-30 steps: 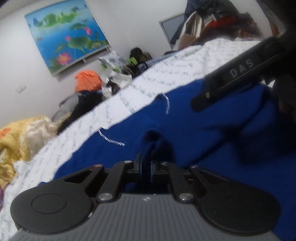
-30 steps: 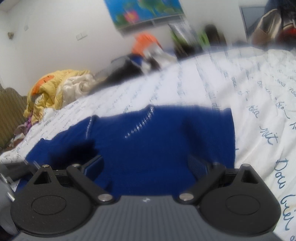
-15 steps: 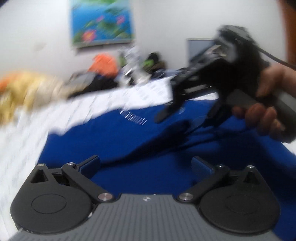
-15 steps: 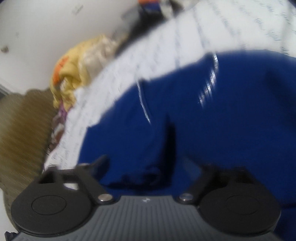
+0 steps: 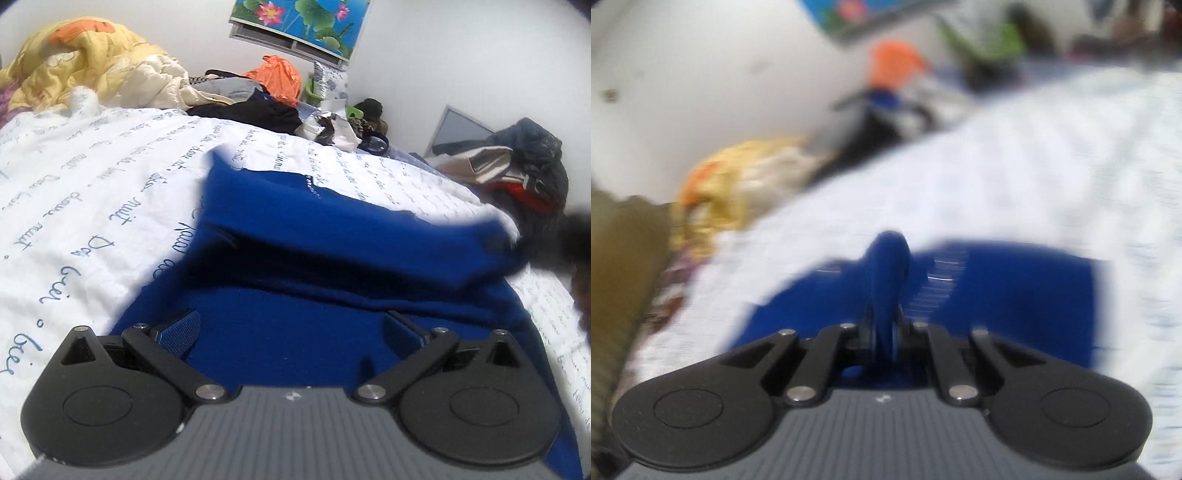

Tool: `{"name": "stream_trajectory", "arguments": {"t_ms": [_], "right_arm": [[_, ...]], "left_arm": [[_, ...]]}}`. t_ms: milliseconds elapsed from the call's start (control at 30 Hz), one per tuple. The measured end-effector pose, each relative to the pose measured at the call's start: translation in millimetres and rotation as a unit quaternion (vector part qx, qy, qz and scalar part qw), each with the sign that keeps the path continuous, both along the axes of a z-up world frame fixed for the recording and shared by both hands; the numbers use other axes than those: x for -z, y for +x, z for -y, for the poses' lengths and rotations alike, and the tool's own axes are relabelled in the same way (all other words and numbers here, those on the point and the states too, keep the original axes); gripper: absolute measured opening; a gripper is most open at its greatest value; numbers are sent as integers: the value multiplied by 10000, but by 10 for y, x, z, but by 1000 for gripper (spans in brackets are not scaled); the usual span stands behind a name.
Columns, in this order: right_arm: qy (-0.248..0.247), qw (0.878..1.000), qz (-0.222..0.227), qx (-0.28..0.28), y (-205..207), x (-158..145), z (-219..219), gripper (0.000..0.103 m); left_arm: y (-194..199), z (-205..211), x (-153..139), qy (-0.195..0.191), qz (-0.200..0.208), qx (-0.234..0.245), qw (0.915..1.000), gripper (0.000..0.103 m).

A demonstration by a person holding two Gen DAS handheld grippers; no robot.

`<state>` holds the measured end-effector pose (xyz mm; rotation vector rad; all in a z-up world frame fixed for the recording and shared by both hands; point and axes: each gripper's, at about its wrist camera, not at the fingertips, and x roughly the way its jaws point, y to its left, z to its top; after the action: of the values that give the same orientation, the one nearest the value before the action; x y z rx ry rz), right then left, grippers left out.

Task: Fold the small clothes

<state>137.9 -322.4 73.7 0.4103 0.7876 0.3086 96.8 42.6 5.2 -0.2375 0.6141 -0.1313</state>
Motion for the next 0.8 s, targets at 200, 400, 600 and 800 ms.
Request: {"name": "stream_trajectory", "arguments": {"t_ms": [200,400,600,800], "right_arm": [[953,9946,-114,406,-170,283,500,37],[40,9953,55,968,150,181,657,85],[-285,9983,-82,510,320,355,371,18],[-383,9986,-29,351,264,355,431,10]], "left_arm": [[-117,-93,-214,255,286,-180,9991,103],[891,-429,-370,463,-511,-702,9951,103],[1425,-373,-132,779,-1089,-472,9899,69],[1263,-470,-247,802,-929,-569,9908,14]]}}
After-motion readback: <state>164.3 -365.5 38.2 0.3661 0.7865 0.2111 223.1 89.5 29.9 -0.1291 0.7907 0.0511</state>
